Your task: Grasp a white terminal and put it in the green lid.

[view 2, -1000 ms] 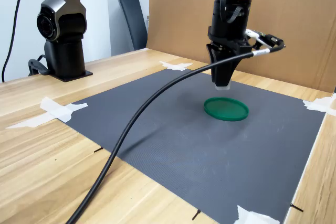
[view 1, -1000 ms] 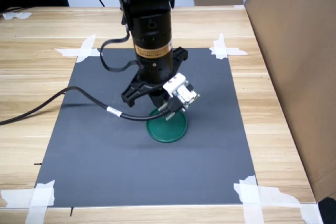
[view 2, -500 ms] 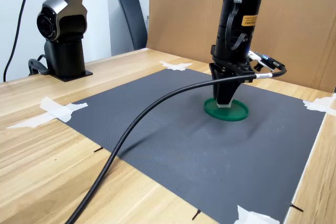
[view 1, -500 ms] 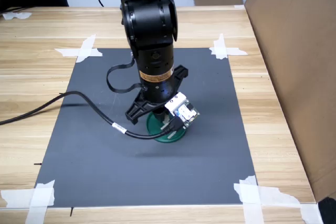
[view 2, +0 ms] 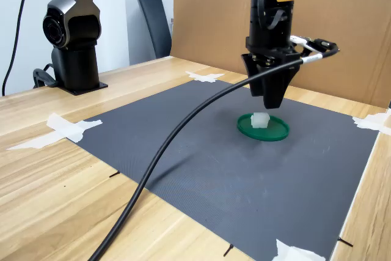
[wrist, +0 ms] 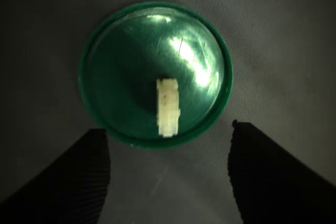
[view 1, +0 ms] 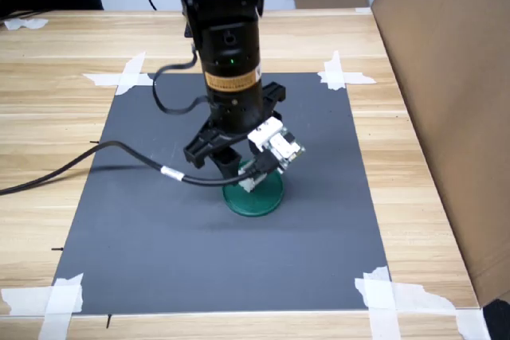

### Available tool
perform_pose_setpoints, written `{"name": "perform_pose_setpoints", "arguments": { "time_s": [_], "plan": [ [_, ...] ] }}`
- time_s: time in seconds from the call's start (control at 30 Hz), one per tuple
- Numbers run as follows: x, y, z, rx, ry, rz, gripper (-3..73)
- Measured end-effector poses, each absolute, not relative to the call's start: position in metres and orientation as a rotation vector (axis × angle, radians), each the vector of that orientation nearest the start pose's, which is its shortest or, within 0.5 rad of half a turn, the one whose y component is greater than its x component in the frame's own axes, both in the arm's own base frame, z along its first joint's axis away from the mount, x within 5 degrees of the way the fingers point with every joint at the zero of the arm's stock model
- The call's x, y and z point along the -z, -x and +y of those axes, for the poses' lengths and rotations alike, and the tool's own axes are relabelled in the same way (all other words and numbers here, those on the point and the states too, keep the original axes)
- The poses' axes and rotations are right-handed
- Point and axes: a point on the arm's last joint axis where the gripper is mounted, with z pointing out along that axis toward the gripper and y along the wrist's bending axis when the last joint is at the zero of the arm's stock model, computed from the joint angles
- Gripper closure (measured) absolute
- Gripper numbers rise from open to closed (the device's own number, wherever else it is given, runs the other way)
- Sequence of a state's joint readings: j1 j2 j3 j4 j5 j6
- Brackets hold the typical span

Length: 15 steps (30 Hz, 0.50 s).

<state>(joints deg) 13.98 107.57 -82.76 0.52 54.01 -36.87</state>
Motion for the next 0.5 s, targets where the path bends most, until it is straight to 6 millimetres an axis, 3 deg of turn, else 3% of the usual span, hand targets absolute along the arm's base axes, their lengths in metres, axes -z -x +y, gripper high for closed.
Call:
{"name": "perform_pose_setpoints", "arguments": {
  "time_s": [0.13, 0.27, 0.37, 0.47, 0.5],
  "plan": [
    [-0.237, -0.357, 0.09, 0.075, 1.139, 2.557, 14.9],
    [-0.248, -0.34, 0.085, 0.063, 1.027, 2.556, 23.3],
    [-0.271, -0.326, 0.082, 0.058, 0.943, 2.518, 38.2],
    [-0.284, -0.318, 0.08, 0.057, 0.918, 2.502, 46.4],
    [-0.294, -0.311, 0.078, 0.055, 0.902, 2.495, 53.9]
  ]
}}
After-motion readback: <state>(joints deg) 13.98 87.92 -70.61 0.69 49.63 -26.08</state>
